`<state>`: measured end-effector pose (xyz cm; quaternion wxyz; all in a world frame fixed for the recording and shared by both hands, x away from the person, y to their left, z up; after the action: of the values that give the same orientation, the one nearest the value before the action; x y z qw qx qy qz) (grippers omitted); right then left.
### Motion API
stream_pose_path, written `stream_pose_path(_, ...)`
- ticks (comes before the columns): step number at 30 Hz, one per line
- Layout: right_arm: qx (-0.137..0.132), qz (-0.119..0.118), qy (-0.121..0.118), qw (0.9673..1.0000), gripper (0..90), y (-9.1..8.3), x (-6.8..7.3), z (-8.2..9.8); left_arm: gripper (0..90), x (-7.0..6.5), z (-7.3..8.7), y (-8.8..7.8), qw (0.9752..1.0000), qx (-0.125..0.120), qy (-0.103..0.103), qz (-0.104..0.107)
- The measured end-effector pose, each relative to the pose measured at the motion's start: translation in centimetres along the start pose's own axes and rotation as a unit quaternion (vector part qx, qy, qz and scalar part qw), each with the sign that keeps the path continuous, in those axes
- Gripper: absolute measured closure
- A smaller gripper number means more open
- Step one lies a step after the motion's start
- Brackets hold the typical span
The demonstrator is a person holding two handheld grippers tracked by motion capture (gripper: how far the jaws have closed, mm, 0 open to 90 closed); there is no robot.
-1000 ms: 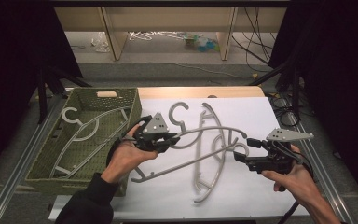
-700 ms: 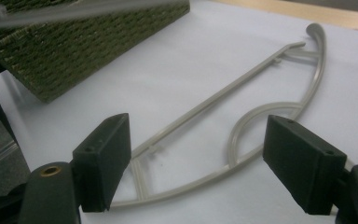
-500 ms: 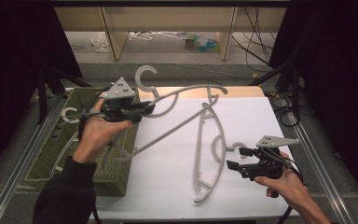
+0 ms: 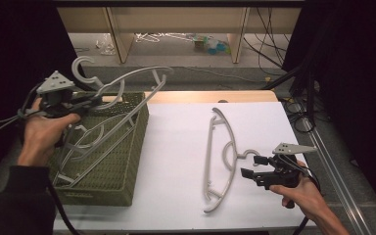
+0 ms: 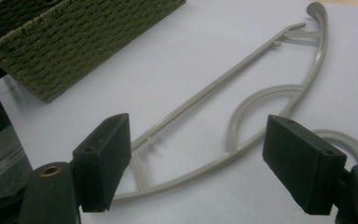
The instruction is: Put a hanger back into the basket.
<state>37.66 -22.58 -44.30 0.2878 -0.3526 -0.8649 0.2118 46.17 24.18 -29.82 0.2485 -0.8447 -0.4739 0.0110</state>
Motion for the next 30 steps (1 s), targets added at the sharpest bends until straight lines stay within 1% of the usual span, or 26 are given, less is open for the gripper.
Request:
stream_pose_path(1,-0.006,-0.011,0.001,0.9999,24.3,0.2,0.1,0.0,81.1,0.4,0.5,-0.1,1.0000,0.001,-0.002,-0.005)
stream_pose_path(2,-0.005,-0.009,0.001,0.9999,24.3,0.3,0.1,0.0,81.1,1.0,1.1,-0.3,0.9999,0.004,-0.001,-0.011)
stream_pose_path(3,-0.003,-0.010,0.004,0.9999,24.3,0.3,0.1,0.1,81.1,1.6,1.9,-0.5,0.9997,0.011,-0.006,-0.021)
stream_pose_path(4,0.001,-0.006,0.004,1.0000,24.3,0.3,0.0,0.2,81.1,2.1,2.6,-0.6,0.9996,0.015,-0.006,-0.025)
stream_pose_path(5,-0.001,-0.014,0.006,0.9999,24.3,0.4,0.2,0.2,81.1,2.4,3.0,-0.6,0.9994,0.016,-0.003,-0.031)
stream_pose_path(6,-0.005,-0.010,0.001,0.9999,24.3,0.5,0.0,0.2,81.1,2.8,3.5,-0.6,0.9993,0.016,0.001,-0.033)
stream_pose_path(7,0.001,-0.009,-0.001,1.0000,24.3,0.5,0.0,0.3,81.1,3.0,4.0,-0.6,0.9992,0.018,-0.002,-0.036)
stream_pose_path(8,0.003,-0.010,0.003,0.9999,24.3,0.5,0.1,0.3,81.1,3.3,4.5,-0.6,0.9989,0.021,-0.003,-0.041)
stream_pose_path(9,0.006,-0.014,0.008,0.9999,24.3,0.6,0.2,0.4,81.1,3.7,5.0,-0.5,0.9986,0.026,0.003,-0.046)
stream_pose_path(10,0.001,-0.009,0.005,1.0000,24.3,0.7,0.1,0.3,81.1,3.9,5.5,-0.4,0.9982,0.031,0.011,-0.051)
stream_pose_path(11,0.003,-0.011,0.002,0.9999,24.3,0.7,0.1,0.4,81.1,4.1,5.7,-0.3,0.9981,0.032,0.012,-0.052)
stream_pose_path(12,0.002,-0.008,0.003,1.0000,24.3,0.7,0.1,0.4,81.1,4.4,6.2,-0.2,0.9978,0.036,0.011,-0.054)
stream_pose_path(13,0.005,-0.014,0.005,0.9999,24.3,0.8,0.1,0.5,81.1,4.5,6.5,-0.2,0.9976,0.038,0.013,-0.056)
stream_pose_path(14,0.004,-0.014,0.004,0.9999,24.3,0.8,0.1,0.4,81.1,4.7,6.9,0.0,0.9975,0.039,0.022,-0.056)
stream_pose_path(16,0.004,-0.016,0.004,0.9999,24.3,0.8,0.2,0.4,81.1,4.9,7.5,0.1,0.9974,0.041,0.023,-0.055)
stream_pose_path(17,0.005,-0.016,0.004,0.9999,24.3,0.8,0.2,0.5,81.1,5.1,7.9,0.2,0.9969,0.048,0.026,-0.057)
stream_pose_path(19,0.005,-0.016,0.006,0.9998,24.3,0.7,0.2,0.5,81.1,5.3,8.5,0.2,0.9965,0.053,0.024,-0.060)
stream_pose_path(20,0.005,-0.015,0.006,0.9999,24.3,0.7,0.2,0.5,81.1,5.4,8.9,0.2,0.9968,0.051,0.021,-0.057)
stream_pose_path(22,0.006,-0.015,0.007,0.9998,24.3,0.7,0.1,0.6,81.1,5.6,9.4,0.2,0.9968,0.052,0.018,-0.059)
stream_pose_path(25,0.007,-0.014,0.008,0.9998,24.2,0.8,0.1,0.6,81.1,5.6,10.3,0.4,0.9958,0.069,0.022,-0.055)
stream_pose_path(27,0.008,-0.014,0.007,0.9998,24.2,0.8,0.1,0.7,81.0,5.6,10.6,0.5,0.9954,0.075,0.027,-0.052)
stream_pose_path(28,0.010,-0.015,0.007,0.9998,24.2,0.8,0.1,0.7,81.0,5.6,10.5,0.7,0.9957,0.074,0.022,-0.051)
stream_pose_path(29,0.012,-0.012,0.006,0.9998,24.2,0.8,0.0,0.8,81.0,5.6,10.6,0.7,0.9953,0.082,0.026,-0.046)
stream_pose_path(30,0.007,-0.016,0.008,0.9998,24.2,0.9,0.1,0.7,80.9,5.3,10.5,0.9,0.9957,0.080,0.022,-0.041)
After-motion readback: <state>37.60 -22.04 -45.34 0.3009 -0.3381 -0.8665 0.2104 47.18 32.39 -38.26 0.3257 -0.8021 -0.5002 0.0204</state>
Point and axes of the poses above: each handheld gripper's, and its own axes: y roughly forward along the jaws, z roughly out of its underside, x roughly to its left, the point moved 8 cm from there along y, roughly forward along the jaws, and after that the axes turned 8 degrees about y, right-handed, at the moved point
